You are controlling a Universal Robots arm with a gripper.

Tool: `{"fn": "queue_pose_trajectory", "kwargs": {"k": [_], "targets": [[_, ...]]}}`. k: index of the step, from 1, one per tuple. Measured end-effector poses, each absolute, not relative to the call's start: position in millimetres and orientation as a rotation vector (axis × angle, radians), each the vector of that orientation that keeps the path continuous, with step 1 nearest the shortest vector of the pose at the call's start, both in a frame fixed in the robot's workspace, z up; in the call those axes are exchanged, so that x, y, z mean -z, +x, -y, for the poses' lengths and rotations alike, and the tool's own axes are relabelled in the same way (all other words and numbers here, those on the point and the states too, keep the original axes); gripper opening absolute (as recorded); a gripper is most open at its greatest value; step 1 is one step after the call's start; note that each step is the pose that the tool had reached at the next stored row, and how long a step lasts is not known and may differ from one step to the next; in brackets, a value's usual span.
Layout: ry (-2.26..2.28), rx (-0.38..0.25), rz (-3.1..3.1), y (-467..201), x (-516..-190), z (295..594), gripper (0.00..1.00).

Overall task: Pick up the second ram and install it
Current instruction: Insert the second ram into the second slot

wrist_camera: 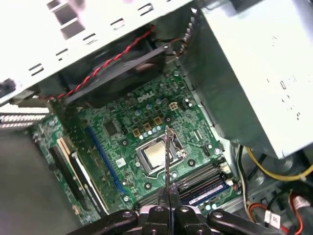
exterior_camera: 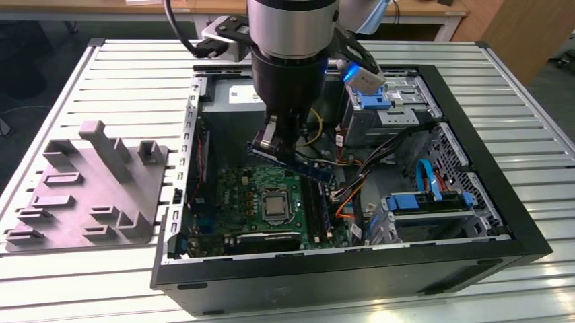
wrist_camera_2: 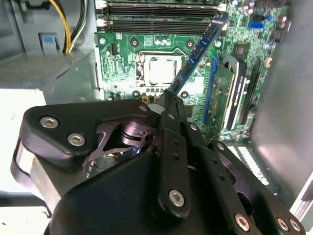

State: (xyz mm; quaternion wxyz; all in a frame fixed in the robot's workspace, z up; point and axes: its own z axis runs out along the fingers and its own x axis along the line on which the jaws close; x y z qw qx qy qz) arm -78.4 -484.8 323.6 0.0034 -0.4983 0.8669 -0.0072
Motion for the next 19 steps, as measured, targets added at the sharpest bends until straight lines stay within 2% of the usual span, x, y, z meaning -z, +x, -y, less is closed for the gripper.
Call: {"fn": "queue_pose_trajectory", "kwargs": {"k": [19], "targets": [[-1.071,0.024,-2.949,-78.4,-319.1,484.8,0.11]]}}
